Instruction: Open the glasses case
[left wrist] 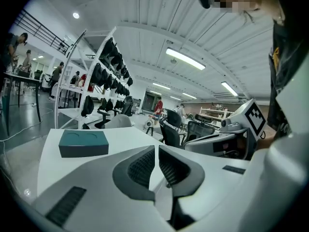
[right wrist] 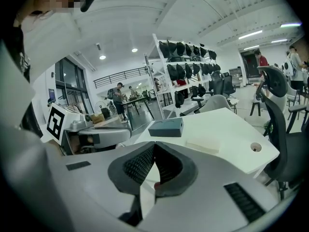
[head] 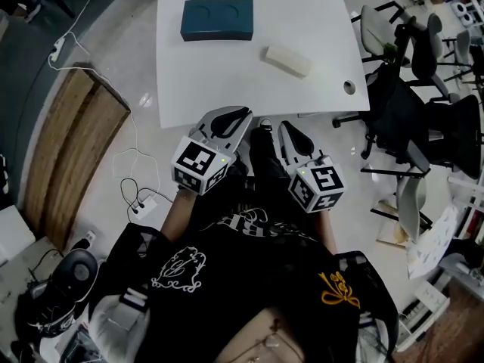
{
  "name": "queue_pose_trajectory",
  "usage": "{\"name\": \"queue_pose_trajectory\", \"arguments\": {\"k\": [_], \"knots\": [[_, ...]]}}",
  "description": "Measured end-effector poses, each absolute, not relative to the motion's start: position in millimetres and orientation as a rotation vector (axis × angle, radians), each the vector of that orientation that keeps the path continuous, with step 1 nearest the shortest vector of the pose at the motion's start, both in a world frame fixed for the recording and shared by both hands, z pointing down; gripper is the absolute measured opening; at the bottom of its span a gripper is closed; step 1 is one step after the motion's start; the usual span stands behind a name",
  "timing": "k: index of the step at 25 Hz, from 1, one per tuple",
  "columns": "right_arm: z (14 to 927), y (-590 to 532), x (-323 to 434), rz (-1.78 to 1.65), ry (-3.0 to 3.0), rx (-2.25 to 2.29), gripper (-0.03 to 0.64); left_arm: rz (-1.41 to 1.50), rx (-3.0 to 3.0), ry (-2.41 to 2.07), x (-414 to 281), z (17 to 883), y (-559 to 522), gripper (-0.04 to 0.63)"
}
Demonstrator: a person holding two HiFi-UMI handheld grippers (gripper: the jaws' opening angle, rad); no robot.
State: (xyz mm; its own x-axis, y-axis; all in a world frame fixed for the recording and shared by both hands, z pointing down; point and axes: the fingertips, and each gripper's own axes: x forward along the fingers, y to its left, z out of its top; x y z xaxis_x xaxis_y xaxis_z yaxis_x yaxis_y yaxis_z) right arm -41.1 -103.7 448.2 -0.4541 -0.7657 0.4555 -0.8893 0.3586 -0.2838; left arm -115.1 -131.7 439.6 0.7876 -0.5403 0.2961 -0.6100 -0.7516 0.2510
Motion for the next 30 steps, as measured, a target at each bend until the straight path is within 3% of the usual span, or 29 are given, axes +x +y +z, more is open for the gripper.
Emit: {"name": "queue_pose_trajectory", "arguments": {"k": [15,22,30], "knots": [[485,-234,42,0.388,-2.236,1.376,0.015,0.443,2.665,-0.991,-63,451,-228,0.037],[554,-279,68,0.233,-2.098,1.198,0.126,0.53,2.672,-1.015,-42,477,-260,0.038],[612,-315,75,-0.125,-1.906,0.856,0.198,0.631,2.651,-1.003,-28,519,-306,0.038]]}}
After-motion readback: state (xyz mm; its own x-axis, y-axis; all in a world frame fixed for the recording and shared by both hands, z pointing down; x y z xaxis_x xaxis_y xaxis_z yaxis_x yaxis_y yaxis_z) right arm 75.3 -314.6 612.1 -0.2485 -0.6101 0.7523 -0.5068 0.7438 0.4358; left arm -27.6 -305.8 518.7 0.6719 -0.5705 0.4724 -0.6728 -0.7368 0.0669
